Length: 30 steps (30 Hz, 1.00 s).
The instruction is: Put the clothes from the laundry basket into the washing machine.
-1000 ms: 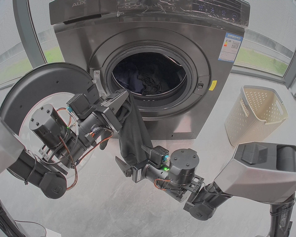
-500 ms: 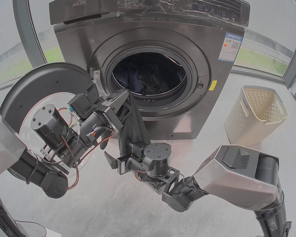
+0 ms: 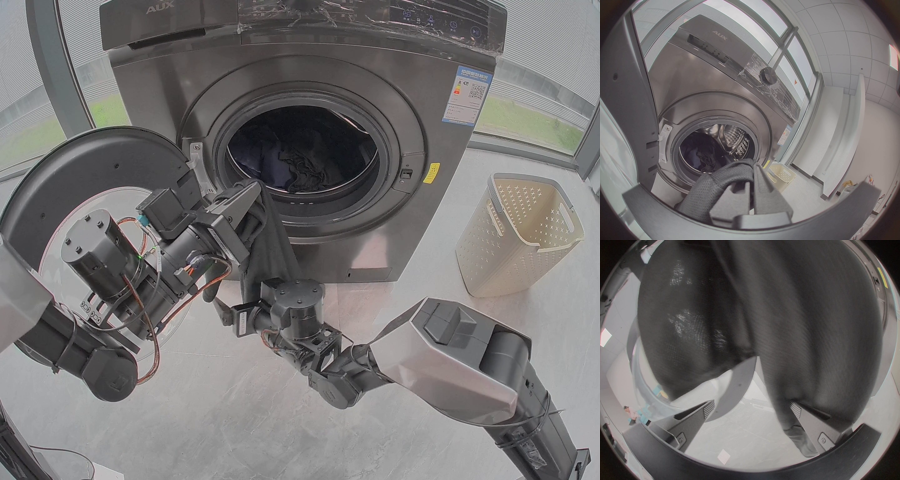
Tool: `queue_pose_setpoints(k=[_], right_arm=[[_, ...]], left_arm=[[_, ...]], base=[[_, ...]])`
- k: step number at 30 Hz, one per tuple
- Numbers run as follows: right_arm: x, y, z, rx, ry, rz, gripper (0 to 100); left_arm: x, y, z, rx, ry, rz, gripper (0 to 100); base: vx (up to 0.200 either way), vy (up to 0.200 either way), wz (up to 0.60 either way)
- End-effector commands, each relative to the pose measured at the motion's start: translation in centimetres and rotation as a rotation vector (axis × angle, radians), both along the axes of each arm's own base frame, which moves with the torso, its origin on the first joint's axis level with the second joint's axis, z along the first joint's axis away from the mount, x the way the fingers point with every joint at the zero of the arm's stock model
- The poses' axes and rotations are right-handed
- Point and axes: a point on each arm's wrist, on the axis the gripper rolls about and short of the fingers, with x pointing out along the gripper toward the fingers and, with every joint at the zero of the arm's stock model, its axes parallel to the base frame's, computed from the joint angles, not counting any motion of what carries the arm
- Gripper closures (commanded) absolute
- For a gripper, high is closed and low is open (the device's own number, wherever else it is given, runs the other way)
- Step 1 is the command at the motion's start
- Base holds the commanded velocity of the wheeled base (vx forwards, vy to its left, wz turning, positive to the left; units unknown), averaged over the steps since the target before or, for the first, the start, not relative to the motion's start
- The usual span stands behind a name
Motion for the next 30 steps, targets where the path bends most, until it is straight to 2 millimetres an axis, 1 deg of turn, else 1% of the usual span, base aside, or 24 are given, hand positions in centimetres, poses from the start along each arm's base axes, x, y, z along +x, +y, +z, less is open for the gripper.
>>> queue_pose_setpoints(k=[1,5,7,8,14,20,26,27,30], right_arm=[[1.9,-1.3,-2.4,-0.046,0.005,-0.048,0],[2.3,-2.5,-2.0,-0.067,-0.002,-0.072,0],[2.3,-2.7,-1.7,-0.066,-0.003,-0.076,0],[2.3,-3.2,-0.8,-0.062,-0.009,-0.098,0],[4.1,-5.1,-1.0,-0.096,-0.027,-0.150,0],[4.8,-5.7,-1.1,-0.101,-0.031,-0.168,0],[4.8,-5.8,-1.1,-0.103,-0.032,-0.171,0],[4.7,-5.8,-0.9,-0.102,-0.033,-0.171,100],[4.6,-5.8,-0.7,-0.097,-0.039,-0.170,100]], left_arm=[[0.0,0.1,0.1,-0.003,-0.002,0.003,100],[0.1,0.1,0.0,0.000,0.002,0.004,100],[0.1,0.1,-0.1,0.000,0.003,0.004,100],[0.1,0.1,-0.1,0.000,0.003,0.004,100],[0.1,0.1,-0.1,0.001,0.005,0.004,100],[0.1,0.1,-0.2,0.002,0.006,0.004,100],[0.1,0.1,-0.2,0.003,0.007,0.004,100],[0.1,0.2,-0.3,0.004,0.010,0.006,100],[0.1,0.2,-0.3,0.004,0.010,0.006,100]], base=[[0.000,0.000,0.00],[0.000,0.000,0.00],[0.000,0.000,0.00],[0.000,0.000,0.00],[0.000,0.000,0.00],[0.000,0.000,0.00],[0.000,0.000,0.00],[0.000,0.000,0.00],[0.000,0.000,0.00]])
